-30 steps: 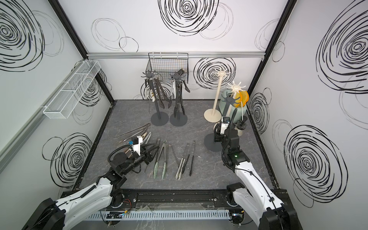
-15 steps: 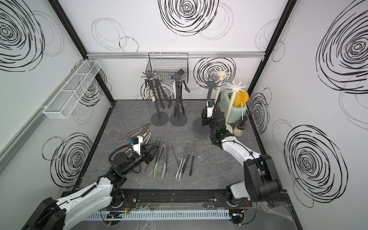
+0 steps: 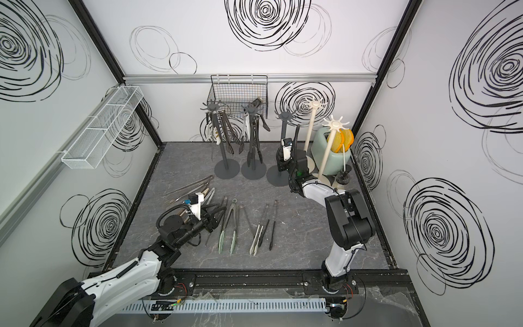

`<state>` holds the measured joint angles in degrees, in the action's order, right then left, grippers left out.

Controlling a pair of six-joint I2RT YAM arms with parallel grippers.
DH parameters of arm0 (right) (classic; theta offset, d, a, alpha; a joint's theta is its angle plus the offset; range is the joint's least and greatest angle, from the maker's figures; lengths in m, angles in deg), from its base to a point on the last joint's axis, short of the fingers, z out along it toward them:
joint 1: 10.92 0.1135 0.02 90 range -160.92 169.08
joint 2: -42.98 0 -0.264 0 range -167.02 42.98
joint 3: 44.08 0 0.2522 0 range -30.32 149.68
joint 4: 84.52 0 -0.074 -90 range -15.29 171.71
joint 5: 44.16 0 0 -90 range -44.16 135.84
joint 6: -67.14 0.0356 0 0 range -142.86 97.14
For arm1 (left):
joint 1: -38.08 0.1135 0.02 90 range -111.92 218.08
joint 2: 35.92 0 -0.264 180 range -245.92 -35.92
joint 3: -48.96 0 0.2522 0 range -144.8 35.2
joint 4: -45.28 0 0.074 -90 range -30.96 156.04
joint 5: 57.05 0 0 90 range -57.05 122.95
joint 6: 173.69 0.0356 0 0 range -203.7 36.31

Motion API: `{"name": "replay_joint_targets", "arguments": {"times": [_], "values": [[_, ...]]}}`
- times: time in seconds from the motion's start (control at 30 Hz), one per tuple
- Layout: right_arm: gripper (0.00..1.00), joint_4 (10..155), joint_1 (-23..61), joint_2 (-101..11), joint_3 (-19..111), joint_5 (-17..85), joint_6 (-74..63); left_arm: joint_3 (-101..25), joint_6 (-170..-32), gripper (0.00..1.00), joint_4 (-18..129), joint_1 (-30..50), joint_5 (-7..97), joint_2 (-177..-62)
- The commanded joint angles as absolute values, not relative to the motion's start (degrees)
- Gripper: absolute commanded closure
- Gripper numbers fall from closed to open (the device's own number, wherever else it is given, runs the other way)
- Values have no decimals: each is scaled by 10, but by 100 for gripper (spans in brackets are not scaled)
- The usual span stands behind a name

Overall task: Hang food tongs on kitchen utensil racks
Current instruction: Place the rack at the center of the board.

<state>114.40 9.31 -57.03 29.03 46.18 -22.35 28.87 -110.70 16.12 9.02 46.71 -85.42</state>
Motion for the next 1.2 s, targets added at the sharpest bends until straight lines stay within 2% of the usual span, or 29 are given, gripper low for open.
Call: {"name": "replay_joint_targets", "arguments": {"times": [0.0, 0.33, 0.67, 0.9, 1.17], "values": [[100, 1243, 97, -569, 330, 452, -230, 268, -1102, 49, 147, 97, 461, -860], [100, 1247, 102, -599, 332, 458, -228, 269, -1101, 49, 146, 97, 462, -863], [99, 1256, 104, -572, 278, 486, -209, 273, -1101, 49, 148, 97, 463, -861], [79, 1249, 104, -555, 253, 489, -200, 267, -1109, 49, 169, 97, 456, -858], [57, 1221, 103, -531, 254, 513, -190, 227, -1120, 50, 266, 97, 416, -840]]}}
